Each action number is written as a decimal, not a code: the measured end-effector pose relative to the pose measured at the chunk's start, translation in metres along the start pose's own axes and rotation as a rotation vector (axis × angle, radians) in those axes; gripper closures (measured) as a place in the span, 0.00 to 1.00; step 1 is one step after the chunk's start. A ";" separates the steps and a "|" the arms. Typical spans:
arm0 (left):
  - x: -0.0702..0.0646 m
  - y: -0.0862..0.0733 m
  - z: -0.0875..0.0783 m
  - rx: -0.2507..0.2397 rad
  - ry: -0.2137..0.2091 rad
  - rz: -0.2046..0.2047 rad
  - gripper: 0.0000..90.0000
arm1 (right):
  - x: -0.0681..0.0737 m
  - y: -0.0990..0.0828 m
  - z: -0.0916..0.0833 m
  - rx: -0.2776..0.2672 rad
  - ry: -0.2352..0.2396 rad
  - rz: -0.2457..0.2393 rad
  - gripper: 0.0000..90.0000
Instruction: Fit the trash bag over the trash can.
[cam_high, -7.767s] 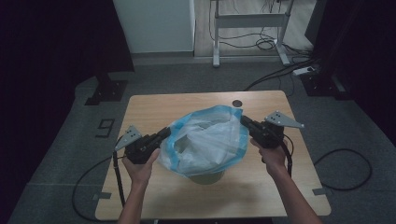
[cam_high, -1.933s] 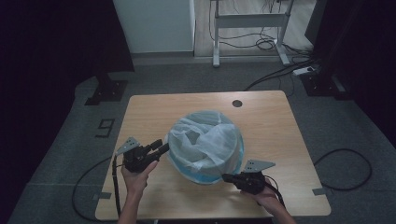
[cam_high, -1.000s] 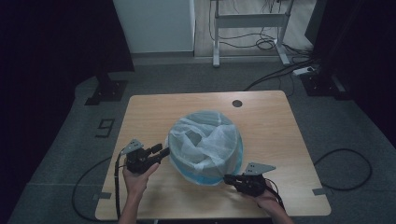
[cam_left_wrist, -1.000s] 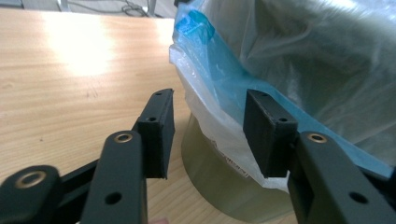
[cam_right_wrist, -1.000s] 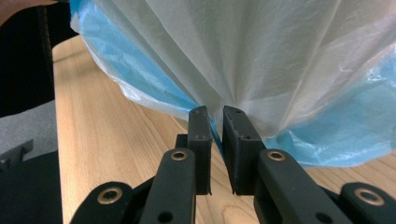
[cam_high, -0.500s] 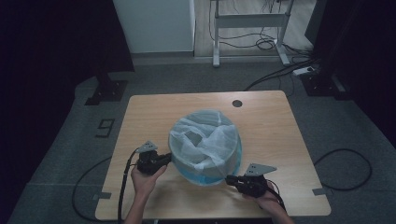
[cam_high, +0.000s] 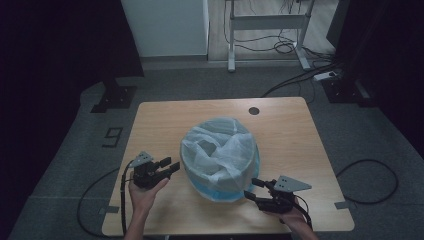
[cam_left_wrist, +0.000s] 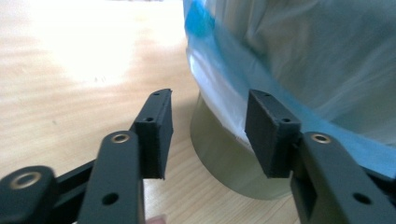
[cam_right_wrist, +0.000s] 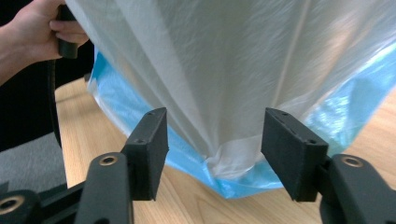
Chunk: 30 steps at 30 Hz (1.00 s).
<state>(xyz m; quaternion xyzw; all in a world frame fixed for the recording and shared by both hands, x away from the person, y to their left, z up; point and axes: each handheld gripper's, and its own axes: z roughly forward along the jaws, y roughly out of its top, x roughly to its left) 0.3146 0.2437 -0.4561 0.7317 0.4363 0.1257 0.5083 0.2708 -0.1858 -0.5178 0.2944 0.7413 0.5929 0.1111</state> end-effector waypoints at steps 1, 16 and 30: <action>0.000 0.002 -0.005 -0.029 -0.009 0.012 0.55 | 0.000 0.000 -0.002 -0.006 -0.001 0.003 0.43; 0.004 0.035 -0.021 -0.102 -0.139 0.180 0.46 | -0.025 -0.001 -0.033 -0.075 -0.062 0.071 0.41; -0.001 0.058 -0.022 -0.089 -0.236 0.243 0.45 | -0.036 -0.005 -0.044 -0.087 -0.080 0.103 0.42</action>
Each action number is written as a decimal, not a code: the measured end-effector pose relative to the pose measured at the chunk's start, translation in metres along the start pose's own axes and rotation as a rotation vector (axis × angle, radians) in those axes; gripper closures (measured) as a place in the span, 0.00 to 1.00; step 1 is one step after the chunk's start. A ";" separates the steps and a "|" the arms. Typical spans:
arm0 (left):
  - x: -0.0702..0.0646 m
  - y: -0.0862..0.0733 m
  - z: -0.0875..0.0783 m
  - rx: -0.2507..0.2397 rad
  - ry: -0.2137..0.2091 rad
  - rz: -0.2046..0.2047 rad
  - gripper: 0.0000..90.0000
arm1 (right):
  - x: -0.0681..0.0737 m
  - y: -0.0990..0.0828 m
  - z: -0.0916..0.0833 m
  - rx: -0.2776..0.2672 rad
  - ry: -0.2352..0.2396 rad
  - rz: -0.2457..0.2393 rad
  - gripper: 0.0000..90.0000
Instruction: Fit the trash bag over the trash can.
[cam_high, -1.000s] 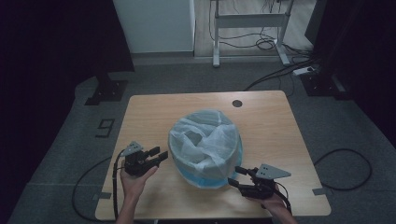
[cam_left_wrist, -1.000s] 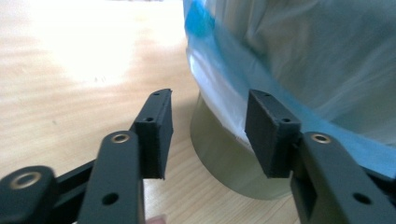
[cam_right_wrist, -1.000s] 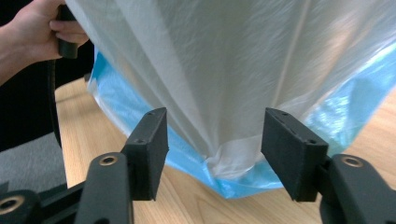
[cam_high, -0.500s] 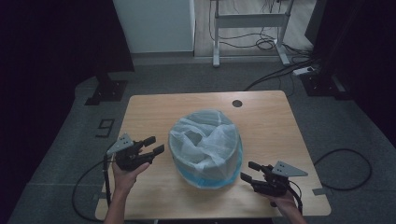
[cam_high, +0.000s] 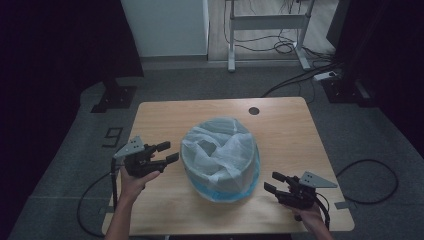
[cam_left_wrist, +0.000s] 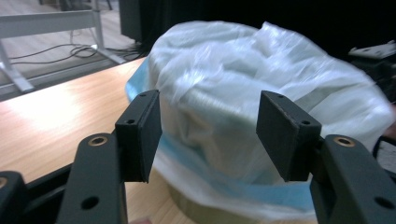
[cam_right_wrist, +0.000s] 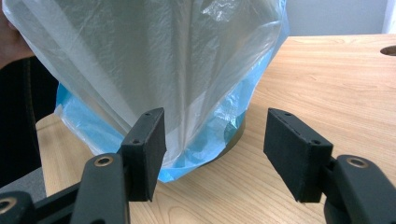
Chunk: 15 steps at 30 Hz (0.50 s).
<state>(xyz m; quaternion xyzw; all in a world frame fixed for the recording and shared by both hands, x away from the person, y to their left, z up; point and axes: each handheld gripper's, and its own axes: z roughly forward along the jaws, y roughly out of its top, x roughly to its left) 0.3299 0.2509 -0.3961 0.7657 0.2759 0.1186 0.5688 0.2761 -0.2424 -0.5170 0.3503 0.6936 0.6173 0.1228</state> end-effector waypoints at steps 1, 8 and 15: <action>0.000 0.003 0.000 -0.003 -0.009 0.000 0.45 | 0.000 -0.001 0.000 0.003 0.000 0.001 0.42; 0.007 0.021 0.004 -0.011 -0.067 0.015 0.44 | 0.000 -0.006 -0.002 0.008 -0.007 0.009 0.43; 0.013 0.040 0.019 0.012 -0.116 0.056 0.44 | 0.001 -0.010 -0.006 0.012 -0.022 0.022 0.43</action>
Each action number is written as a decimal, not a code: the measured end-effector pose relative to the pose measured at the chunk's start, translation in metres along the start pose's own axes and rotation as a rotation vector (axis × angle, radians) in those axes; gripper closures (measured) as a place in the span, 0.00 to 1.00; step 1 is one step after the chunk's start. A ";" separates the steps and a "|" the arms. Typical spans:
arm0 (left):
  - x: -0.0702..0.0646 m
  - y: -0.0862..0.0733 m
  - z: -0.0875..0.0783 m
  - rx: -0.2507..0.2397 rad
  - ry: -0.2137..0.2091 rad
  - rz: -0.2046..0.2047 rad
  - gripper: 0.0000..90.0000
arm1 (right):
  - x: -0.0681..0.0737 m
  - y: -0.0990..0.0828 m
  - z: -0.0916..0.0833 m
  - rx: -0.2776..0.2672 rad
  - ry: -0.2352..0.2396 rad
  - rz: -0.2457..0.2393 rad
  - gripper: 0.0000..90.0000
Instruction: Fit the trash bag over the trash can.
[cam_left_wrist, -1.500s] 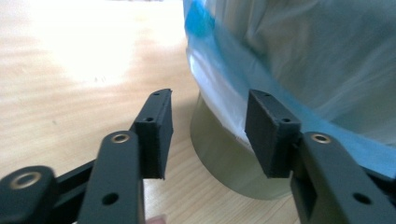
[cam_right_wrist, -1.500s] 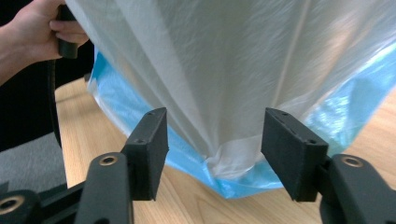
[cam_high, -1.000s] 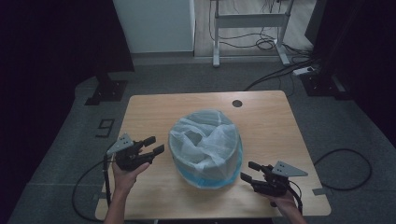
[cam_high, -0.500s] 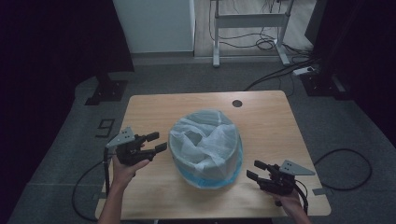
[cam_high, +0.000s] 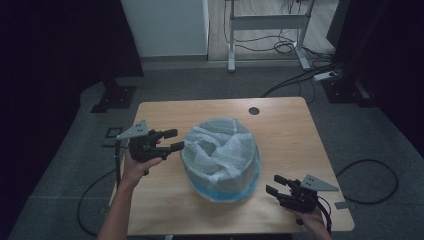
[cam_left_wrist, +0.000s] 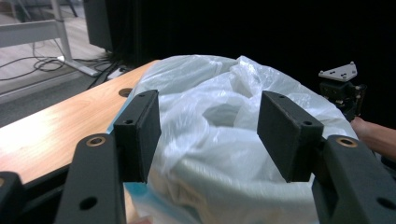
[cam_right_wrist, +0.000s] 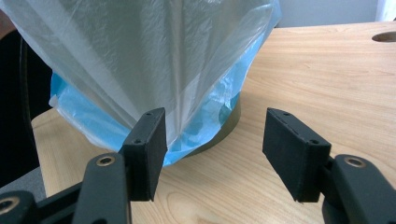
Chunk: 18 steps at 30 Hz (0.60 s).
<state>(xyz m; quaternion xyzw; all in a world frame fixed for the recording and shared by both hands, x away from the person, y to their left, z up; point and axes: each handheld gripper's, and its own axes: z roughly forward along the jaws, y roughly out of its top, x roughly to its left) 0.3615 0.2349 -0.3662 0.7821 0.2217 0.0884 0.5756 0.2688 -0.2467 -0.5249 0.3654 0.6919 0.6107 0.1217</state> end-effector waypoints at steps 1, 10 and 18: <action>0.000 0.003 0.003 0.007 -0.007 0.009 0.44 | 0.000 -0.001 0.000 0.002 0.000 -0.001 0.43; 0.003 0.025 0.034 0.104 -0.082 0.059 0.44 | 0.005 -0.005 0.002 0.022 0.011 -0.012 0.43; 0.008 0.037 0.054 0.205 -0.170 0.095 0.44 | 0.003 -0.006 0.004 0.031 0.019 -0.005 0.43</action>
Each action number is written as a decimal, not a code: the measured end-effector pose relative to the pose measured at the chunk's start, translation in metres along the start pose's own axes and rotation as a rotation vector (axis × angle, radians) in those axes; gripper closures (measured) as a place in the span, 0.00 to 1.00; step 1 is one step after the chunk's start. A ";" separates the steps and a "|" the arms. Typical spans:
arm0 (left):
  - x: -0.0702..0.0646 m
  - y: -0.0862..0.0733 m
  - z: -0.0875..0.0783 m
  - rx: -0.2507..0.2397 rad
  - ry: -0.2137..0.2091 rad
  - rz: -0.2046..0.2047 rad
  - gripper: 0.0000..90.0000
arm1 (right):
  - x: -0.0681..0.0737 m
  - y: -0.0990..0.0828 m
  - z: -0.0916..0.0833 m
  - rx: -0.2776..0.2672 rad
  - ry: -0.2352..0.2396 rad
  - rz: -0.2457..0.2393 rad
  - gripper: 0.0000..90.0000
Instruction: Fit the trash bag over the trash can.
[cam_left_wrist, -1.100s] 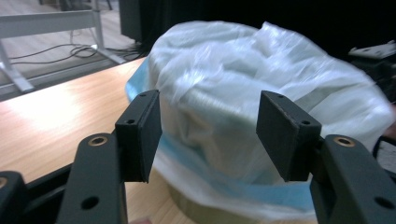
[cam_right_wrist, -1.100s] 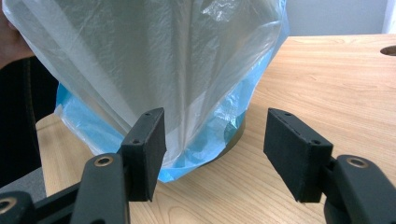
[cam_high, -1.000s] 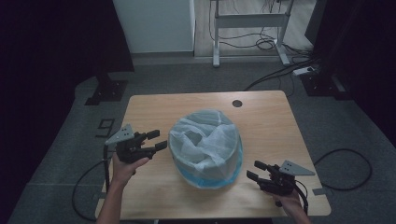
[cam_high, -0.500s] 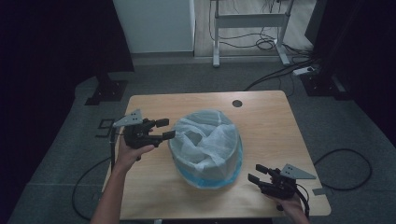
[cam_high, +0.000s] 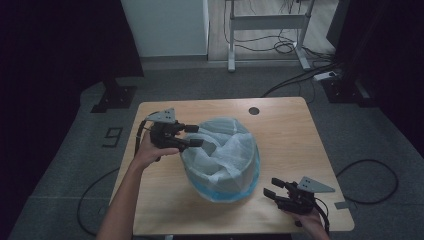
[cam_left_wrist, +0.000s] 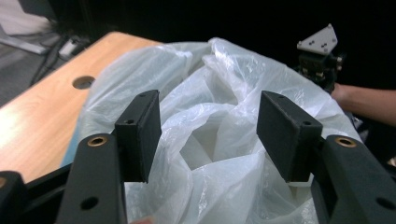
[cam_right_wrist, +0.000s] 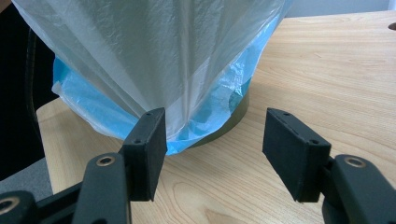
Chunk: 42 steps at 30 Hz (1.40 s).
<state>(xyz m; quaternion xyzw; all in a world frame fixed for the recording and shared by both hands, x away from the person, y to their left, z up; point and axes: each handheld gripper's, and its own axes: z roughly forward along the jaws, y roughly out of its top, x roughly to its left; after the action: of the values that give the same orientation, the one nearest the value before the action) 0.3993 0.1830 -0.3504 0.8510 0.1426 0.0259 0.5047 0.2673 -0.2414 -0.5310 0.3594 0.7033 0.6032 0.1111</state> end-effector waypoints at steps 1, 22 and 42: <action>0.001 0.000 0.002 0.006 -0.003 0.001 0.44 | 0.000 0.000 0.000 0.000 -0.001 0.002 0.43; 0.004 0.031 0.042 0.203 0.005 0.008 0.54 | 0.000 -0.001 -0.003 -0.006 -0.007 0.006 0.43; 0.003 0.028 0.062 0.360 0.053 0.017 0.52 | 0.000 -0.002 -0.004 0.003 -0.010 0.001 0.43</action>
<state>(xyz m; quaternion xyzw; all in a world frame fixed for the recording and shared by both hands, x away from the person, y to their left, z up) 0.4204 0.1183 -0.3565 0.9278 0.1511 0.0265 0.3401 0.2646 -0.2441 -0.5316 0.3629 0.7036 0.6002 0.1141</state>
